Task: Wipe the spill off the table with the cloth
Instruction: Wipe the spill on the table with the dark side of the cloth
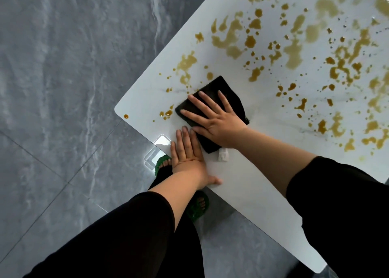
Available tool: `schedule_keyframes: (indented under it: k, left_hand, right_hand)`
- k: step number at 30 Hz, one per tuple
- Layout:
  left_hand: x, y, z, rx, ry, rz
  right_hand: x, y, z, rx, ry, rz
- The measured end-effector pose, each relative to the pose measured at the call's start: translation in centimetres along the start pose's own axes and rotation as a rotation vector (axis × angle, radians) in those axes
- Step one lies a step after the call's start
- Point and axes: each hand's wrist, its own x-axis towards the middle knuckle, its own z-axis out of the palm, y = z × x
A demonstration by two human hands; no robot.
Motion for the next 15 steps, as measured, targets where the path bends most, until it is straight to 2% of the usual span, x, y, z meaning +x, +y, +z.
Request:
schedule_keyframes:
  k: [8,15]
  left_hand:
    - [0.4,0.1,0.3,-0.020,0.000,-0.003]
    - [0.4,-0.2,0.4,-0.009,0.033,0.023]
  right_hand:
    - [-4.9,0.8,1.4,0.077,-0.084,0.038]
    - [3.8,1.7,-1.3,0.166,-0.048,0.115]
